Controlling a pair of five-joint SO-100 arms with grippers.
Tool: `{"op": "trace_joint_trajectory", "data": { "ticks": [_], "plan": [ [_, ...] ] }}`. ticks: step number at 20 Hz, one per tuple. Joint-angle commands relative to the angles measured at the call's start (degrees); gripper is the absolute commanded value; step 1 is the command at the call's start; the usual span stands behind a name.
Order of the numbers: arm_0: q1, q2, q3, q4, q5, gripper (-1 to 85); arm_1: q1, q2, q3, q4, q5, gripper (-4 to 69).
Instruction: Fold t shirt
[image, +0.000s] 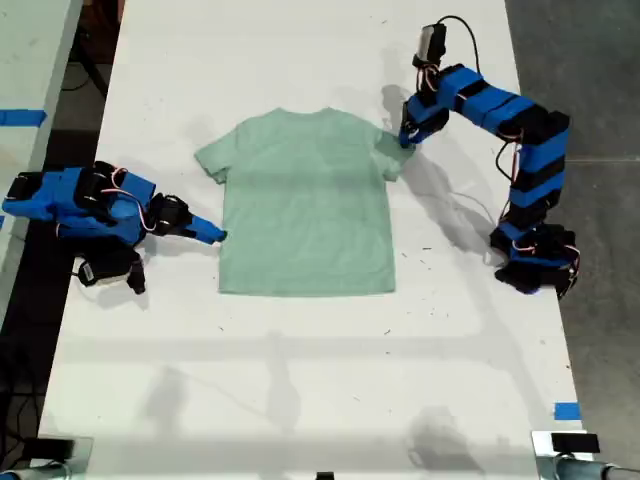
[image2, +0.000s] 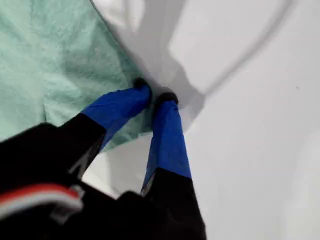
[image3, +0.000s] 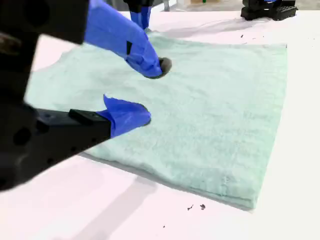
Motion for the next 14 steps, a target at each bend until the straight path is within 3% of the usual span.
{"op": "trace_joint_trajectory", "data": {
  "ticks": [1, 4, 8, 14],
  "plan": [
    [-0.18, 0.62, 0.44, 0.09, 0.18, 11.7, 3.34, 1.85, -0.26, 4.75, 3.87, 0.6],
    [-0.18, 0.62, 0.44, 0.09, 0.18, 11.7, 0.88, 10.63, -2.99, 6.24, 5.45, 0.6],
    [-0.18, 0.62, 0.44, 0.09, 0.18, 11.7, -12.22, 11.69, -17.23, 9.49, 3.60, 0.6],
    [-0.18, 0.62, 0.44, 0.09, 0.18, 11.7, -26.10, 10.20, -16.96, 0.53, 5.27, 0.7]
  ]
}}
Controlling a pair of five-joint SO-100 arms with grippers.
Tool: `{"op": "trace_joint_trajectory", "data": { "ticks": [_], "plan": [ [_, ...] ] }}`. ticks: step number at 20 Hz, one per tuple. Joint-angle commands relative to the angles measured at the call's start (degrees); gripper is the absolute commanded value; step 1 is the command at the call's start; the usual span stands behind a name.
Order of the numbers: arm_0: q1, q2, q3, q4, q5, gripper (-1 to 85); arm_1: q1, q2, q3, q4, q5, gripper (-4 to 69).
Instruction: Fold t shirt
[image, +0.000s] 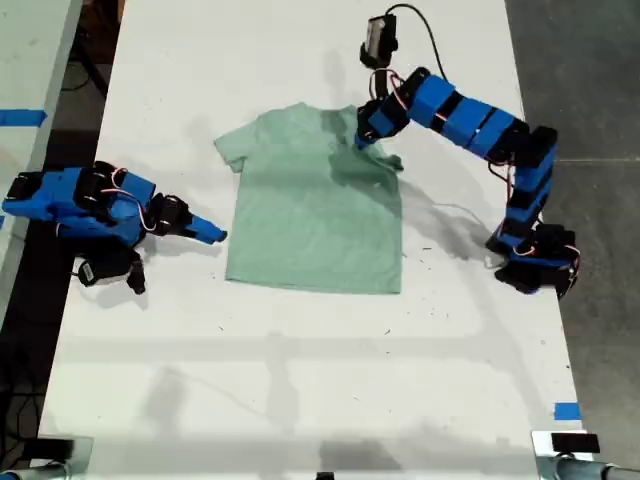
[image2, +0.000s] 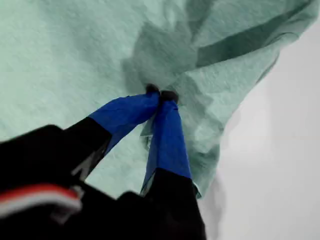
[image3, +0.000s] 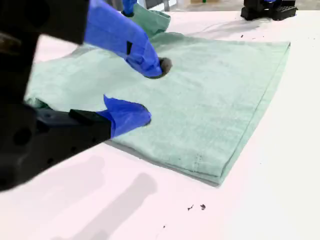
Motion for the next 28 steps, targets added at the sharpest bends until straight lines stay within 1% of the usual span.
{"op": "trace_joint_trajectory", "data": {
  "ticks": [1, 5, 7, 8, 9, 11, 13, 14, 15, 17, 18, 20, 23, 24, 26, 27, 28],
  "plan": [
    [-0.18, 0.62, 0.44, 0.09, 0.18, 11.7, -4.75, 2.72, -4.04, -4.57, 0.88, 0.7],
    [-0.18, 0.62, 0.44, 0.09, 0.18, 11.7, -9.49, 2.11, -4.31, -8.88, 2.02, 0.8],
    [-0.18, 0.62, 0.44, 0.09, 0.18, 11.7, -11.43, 0.00, -7.29, -8.79, 2.20, 1.2],
    [-0.18, 0.62, 0.44, 0.09, 0.18, 11.7, -12.04, -0.44, -7.91, -8.96, 2.02, 5.6],
    [-0.18, 0.62, 0.44, 0.09, 0.18, 11.7, -12.13, -0.44, -8.44, -8.53, 1.76, 12.7],
    [-0.18, 0.62, 0.44, 0.09, 0.18, 11.7, -10.55, 1.49, -11.25, -4.31, 1.23, 16.4],
    [-0.18, 0.62, 0.44, 0.09, 0.18, 11.7, -8.35, 6.42, -12.92, 1.32, 0.79, 16.6],
    [-0.18, 0.62, 0.44, 0.09, 0.18, 11.7, -7.29, 10.11, -12.39, 4.75, 1.23, 15.4],
    [-0.18, 0.62, 0.44, 0.09, 0.18, 11.7, -6.50, 14.94, -10.11, 8.35, 2.64, -0.3],
    [-0.18, 0.62, 0.44, 0.09, 0.18, 11.7, -8.44, 27.33, -1.32, 14.41, 5.45, -0.2],
    [-0.18, 0.62, 0.44, 0.09, 0.18, 11.7, -11.34, 35.77, 7.38, 14.15, 7.82, -0.2],
    [-0.18, 0.62, 0.44, 0.09, 0.18, 11.7, -18.28, 54.76, 30.67, 9.58, 13.62, -0.2],
    [-0.18, 0.62, 0.44, 0.09, 0.18, 11.7, -27.51, 85.78, 70.05, -1.05, 23.91, -0.2],
    [-0.18, 0.62, 0.44, 0.09, 0.18, 11.7, -29.71, 94.04, 80.68, -3.60, 26.63, -0.2],
    [-0.18, 0.62, 0.44, 0.09, 0.18, 11.7, -34.37, 109.16, 98.00, -8.61, 29.71, -0.2],
    [-0.18, 0.62, 0.44, 0.09, 0.18, 11.7, -35.86, 116.63, 105.03, -9.49, 29.79, -0.2],
    [-0.18, 0.62, 0.44, 0.09, 0.18, 11.7, -36.47, 125.16, 111.01, -8.09, 29.53, -0.2]
  ]
}}
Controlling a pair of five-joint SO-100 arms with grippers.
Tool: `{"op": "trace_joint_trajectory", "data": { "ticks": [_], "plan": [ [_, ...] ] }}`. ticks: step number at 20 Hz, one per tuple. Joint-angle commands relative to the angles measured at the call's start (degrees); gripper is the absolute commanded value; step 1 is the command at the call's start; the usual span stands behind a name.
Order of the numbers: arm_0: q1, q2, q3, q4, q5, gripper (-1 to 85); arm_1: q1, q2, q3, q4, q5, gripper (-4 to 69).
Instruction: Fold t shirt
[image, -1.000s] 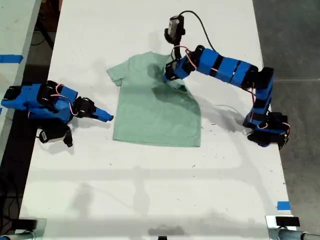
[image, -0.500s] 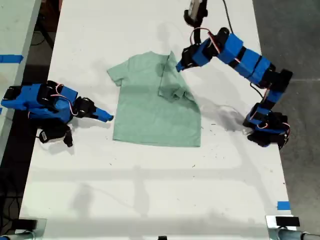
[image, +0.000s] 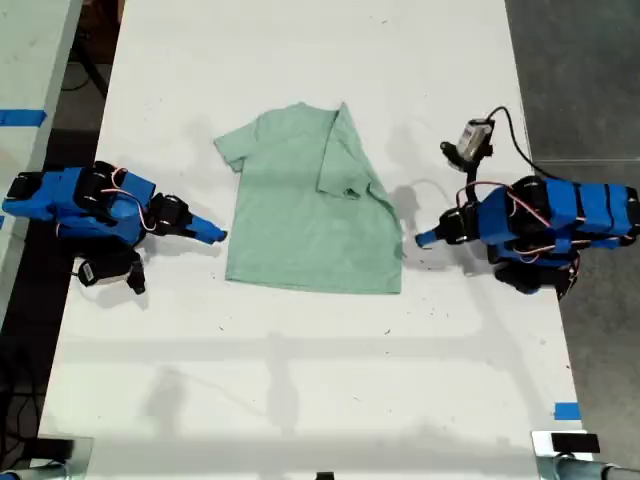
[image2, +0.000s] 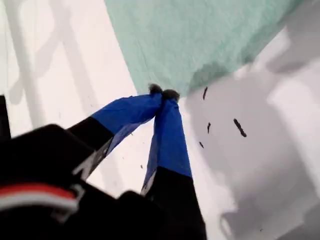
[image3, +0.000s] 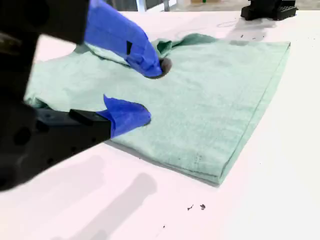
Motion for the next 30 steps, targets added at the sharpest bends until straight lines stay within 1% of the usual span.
{"op": "trace_joint_trajectory", "data": {
  "ticks": [1, 3, 4, 9, 22, 30],
  "plan": [
    [-0.18, 0.53, 0.44, 0.09, 0.18, 11.7, -1.49, 18.11, 16.52, -0.70, 0.53, -0.1],
    [-0.18, 0.53, 0.44, 0.09, 0.18, 11.7, 0.44, 18.02, 21.62, -0.18, 4.39, -0.1],
    [-0.18, 0.62, 0.44, 0.09, 0.18, 11.7, 0.18, 18.02, 21.45, 0.53, 5.54, -0.1],
    [-0.26, 0.62, 0.44, 0.09, 0.18, 11.7, 0.70, 18.02, 21.53, 2.37, 8.00, 0.8],
    [-0.26, 0.62, 0.44, 0.09, 0.18, 11.7, 0.79, 18.02, 21.53, 3.08, 10.20, 0.1],
    [-0.26, 0.62, 0.44, 0.09, 0.18, 11.7, 0.97, 18.02, 21.53, 3.16, 9.93, 0.1]
  ]
}}
